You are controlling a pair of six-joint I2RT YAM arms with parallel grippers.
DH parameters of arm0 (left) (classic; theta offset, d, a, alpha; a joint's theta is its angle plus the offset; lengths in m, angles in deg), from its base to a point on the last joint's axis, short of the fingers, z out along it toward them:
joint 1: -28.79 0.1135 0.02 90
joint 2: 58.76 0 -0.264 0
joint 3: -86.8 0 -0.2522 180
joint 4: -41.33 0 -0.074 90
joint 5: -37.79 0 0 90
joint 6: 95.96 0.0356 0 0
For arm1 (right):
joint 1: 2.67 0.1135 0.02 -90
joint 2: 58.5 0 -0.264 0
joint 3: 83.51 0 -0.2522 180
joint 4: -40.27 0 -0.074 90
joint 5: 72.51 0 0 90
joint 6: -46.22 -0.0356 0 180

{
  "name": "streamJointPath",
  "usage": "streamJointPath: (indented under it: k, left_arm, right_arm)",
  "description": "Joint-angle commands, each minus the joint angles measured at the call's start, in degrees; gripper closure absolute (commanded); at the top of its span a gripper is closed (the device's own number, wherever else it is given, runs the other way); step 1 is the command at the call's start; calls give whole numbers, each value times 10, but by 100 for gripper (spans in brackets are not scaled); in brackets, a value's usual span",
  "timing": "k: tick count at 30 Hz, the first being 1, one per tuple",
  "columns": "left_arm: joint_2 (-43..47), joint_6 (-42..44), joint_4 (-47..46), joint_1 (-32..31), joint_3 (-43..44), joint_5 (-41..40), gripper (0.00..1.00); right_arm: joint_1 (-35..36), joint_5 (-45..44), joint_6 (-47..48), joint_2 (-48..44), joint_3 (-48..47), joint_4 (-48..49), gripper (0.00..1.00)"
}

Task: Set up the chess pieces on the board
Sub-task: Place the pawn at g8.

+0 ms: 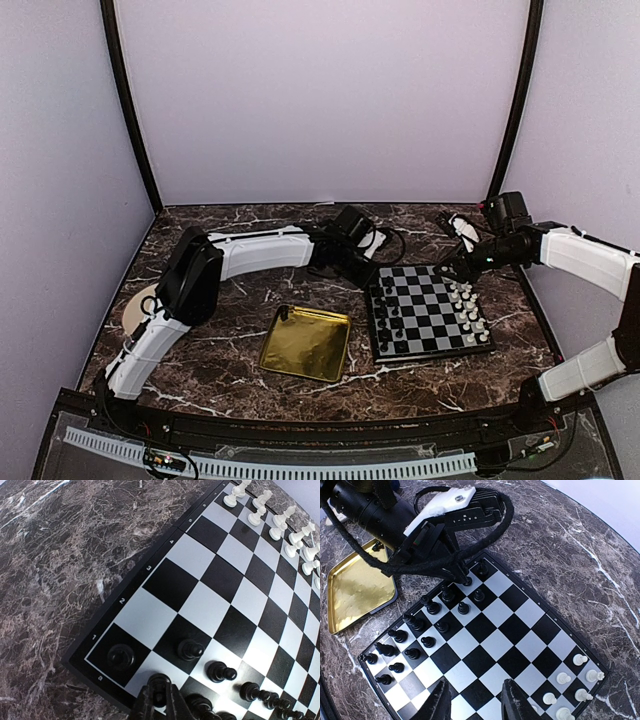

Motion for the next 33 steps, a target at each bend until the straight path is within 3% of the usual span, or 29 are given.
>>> streamJointPath:
  k: [1, 15, 22, 33]
  left_arm:
    - [-4, 7, 10, -3, 19, -11, 88]
    - [1, -1, 16, -5, 25, -2, 77]
    - [54, 3, 39, -5, 6, -13, 67]
    - [288, 14, 54, -5, -223, -64, 64]
  right_arm:
    - [-5, 11, 6, 0, 2, 13, 65]
    - [-5, 13, 8, 3, 2, 10, 64]
    - [-5, 13, 8, 1, 2, 9, 64]
    - [-5, 15, 13, -2, 3, 7, 64]
